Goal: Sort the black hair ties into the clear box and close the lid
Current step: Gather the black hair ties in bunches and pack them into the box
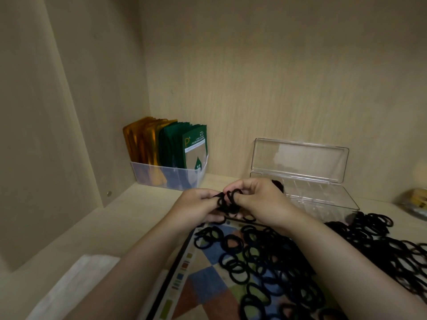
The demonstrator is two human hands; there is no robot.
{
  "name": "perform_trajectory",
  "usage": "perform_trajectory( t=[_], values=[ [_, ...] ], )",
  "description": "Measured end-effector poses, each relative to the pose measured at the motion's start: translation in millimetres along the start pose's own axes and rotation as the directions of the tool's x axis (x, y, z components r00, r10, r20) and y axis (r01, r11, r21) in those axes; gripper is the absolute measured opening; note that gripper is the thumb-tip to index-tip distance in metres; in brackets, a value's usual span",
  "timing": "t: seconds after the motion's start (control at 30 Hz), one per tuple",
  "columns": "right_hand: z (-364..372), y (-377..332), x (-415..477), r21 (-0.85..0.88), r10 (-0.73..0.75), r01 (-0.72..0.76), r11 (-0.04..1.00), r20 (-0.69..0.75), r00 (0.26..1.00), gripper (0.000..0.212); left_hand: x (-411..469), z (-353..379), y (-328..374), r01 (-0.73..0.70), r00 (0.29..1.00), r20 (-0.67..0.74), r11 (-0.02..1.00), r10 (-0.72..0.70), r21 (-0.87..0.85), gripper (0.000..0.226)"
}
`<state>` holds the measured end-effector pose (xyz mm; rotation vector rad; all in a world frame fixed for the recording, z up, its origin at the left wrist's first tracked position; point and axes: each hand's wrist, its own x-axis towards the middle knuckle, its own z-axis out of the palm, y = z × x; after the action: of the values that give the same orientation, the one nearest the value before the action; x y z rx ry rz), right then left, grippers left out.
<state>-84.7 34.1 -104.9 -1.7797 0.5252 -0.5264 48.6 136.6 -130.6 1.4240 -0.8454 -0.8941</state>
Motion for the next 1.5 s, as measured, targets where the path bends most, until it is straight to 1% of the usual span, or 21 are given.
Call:
perform_trajectory(
  t=[0.07,0.17,0.3,0.37,0.43,0.5,0.57,0.63,0.7,0.73,0.77,0.83,0.9,0.93,1.0,1.03,1.2,1.33,1.37,1.43,1.5],
  values=[
    [2.5,3.0,1.4,-0.05,-0.017,0.014,0.999,-0.072,0.997,0.013,-2.1,0.6,2.5,0.031,0.996,0.086,0.994,-0.022,-0.101,0.025],
    [3.6,6.5,1.9,-0.146,-0.067,0.044,0.988,-0.155,0.986,0.015,-3.4,0.2,4.6,0.084,0.99,0.13,0.968,-0.054,-0.235,0.034],
    [4.3,10.5,1.3,-0.429,-0.208,0.127,0.894,-0.147,0.967,0.015,-3.2,-2.3,-0.4,-0.003,0.986,0.166,0.999,0.011,-0.046,0.032],
    [4.2,12.5,1.7,-0.5,-0.241,0.148,0.853,-0.126,0.962,0.017,-2.1,-5.2,-2.0,-0.007,0.985,0.17,1.0,0.009,-0.012,0.03],
    [4.0,11.9,2.6,-0.438,-0.21,0.139,0.888,-0.118,0.971,0.016,-1.6,-9.6,-0.9,-0.011,0.984,0.18,1.0,0.011,-0.002,0.028],
    [2.4,9.8,2.3,-0.231,-0.12,0.099,0.968,-0.079,0.99,0.017,-1.7,-14.6,1.3,-0.019,0.979,0.203,1.0,0.015,0.018,0.028],
    [-0.1,5.0,-0.3,-0.032,-0.04,0.04,0.999,-0.002,0.999,0.021,-2.0,-18.5,3.7,-0.028,0.976,0.215,0.999,0.02,0.035,0.027],
    [-2.3,2.3,-1.0,0.09,0.006,-0.009,0.996,0.041,0.999,0.024,-1.0,-22.4,5.6,-0.032,0.991,0.133,0.998,0.024,0.056,0.024],
    [-3.6,4.2,1.2,0.038,0.022,-0.021,0.999,-0.021,1.0,0.019,2.4,-26.8,5.8,-0.032,0.998,-0.052,0.986,0.041,0.165,0.022],
    [-4.1,7.0,3.1,-0.108,-0.009,0.001,0.994,-0.076,0.997,0.013,4.5,-29.4,5.0,-0.035,0.986,-0.147,0.969,0.073,0.245,0.02],
    [-4.1,10.0,4.3,-0.295,-0.061,0.026,0.955,-0.111,0.992,0.007,6.4,-31.9,4.2,-0.043,0.968,-0.221,0.95,0.116,0.31,0.018],
    [-0.1,12.8,3.5,-0.583,-0.146,0.092,0.807,-0.047,0.988,0.007,9.2,-35.6,2.3,-0.085,0.938,-0.288,0.934,0.192,0.348,0.015],
    [8.7,10.9,-1.0,-0.727,-0.118,0.146,0.671,0.09,0.989,0.007,11.6,-36.8,0.5,-0.126,0.92,-0.317,0.938,0.233,0.323,0.013],
    [14.3,10.4,-2.8,-0.801,-0.084,0.17,0.573,0.149,0.985,0.02,12.6,-37.1,-0.4,-0.139,0.913,-0.327,0.938,0.245,0.316,0.013],
    [23.0,13.0,-2.0,-0.889,-0.043,0.177,0.423,0.176,0.983,0.038,13.0,-36.2,-1.5,-0.153,0.906,-0.334,0.936,0.261,0.316,0.015],
    [25.4,13.9,-0.9,-0.898,-0.046,0.177,0.403,0.173,0.984,0.04,13.0,-35.5,-1.8,-0.155,0.905,-0.334,0.936,0.262,0.315,0.016],
    [27.9,15.7,3.1,-0.846,-0.068,0.196,0.495,0.187,0.98,0.013,13.3,-30.9,-4.6,-0.165,0.921,-0.295,0.938,0.257,0.304,0.016],
    [25.7,15.7,0.3,-0.888,-0.044,0.239,0.392,0.241,0.97,0.014,14.1,-27.8,-8.2,-0.167,0.932,-0.263,0.941,0.248,0.294,0.015],
    [22.6,15.8,-0.3,-0.877,-0.043,0.237,0.417,0.241,0.969,0.013,14.5,-27.7,-9.0,-0.167,0.933,-0.263,0.942,0.246,0.291,0.015],
    [14.6,13.5,0.2,-0.779,-0.073,0.203,0.594,0.199,0.977,0.004,15.4,-28.3,-10.4,-0.165,0.933,-0.267,0.946,0.242,0.28,0.015],
    [6.6,7.4,1.3,-0.567,-0.099,0.151,0.81,0.123,0.987,0.007,16.6,-27.8,-12.3,-0.167,0.939,-0.25,0.95,0.235,0.266,0.016]
  ],
)
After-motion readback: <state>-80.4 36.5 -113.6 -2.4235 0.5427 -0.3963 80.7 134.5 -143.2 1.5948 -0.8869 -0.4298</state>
